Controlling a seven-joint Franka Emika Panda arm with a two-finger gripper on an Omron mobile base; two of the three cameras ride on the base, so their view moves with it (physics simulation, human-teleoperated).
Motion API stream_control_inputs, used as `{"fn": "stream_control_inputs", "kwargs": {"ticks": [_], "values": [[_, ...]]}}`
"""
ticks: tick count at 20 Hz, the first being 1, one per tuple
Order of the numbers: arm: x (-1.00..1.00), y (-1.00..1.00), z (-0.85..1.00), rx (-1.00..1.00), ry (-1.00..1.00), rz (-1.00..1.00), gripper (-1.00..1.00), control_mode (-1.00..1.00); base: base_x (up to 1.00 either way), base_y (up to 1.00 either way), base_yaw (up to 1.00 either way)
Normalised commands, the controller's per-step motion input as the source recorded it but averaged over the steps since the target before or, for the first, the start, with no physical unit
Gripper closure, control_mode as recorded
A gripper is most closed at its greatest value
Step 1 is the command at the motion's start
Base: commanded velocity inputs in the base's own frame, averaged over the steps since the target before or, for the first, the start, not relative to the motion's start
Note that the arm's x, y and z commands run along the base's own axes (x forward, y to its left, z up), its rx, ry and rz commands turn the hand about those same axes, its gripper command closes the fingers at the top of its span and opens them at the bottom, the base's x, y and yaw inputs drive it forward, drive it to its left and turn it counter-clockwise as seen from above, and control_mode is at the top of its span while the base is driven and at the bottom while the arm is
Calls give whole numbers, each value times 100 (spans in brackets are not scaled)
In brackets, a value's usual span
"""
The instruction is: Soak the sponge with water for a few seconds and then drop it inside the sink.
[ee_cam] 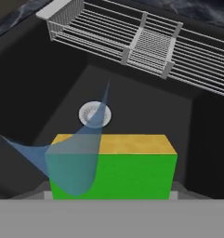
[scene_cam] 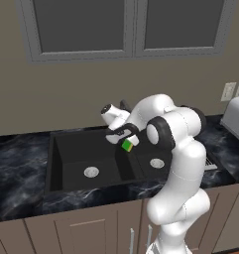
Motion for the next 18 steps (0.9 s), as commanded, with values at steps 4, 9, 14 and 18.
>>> {"fn": "stream_control_inputs", "kwargs": {"ticks": [4,9,14,18], "values": [[1,31,2,0,0,0,100,-100,0,0,0],[-7,60,21,2,0,0,100,-100,0,0,0],[-19,60,31,7,-1,0,100,-100,0,0,0],[-28,60,20,14,-3,0,100,-100,0,0,0]]}}
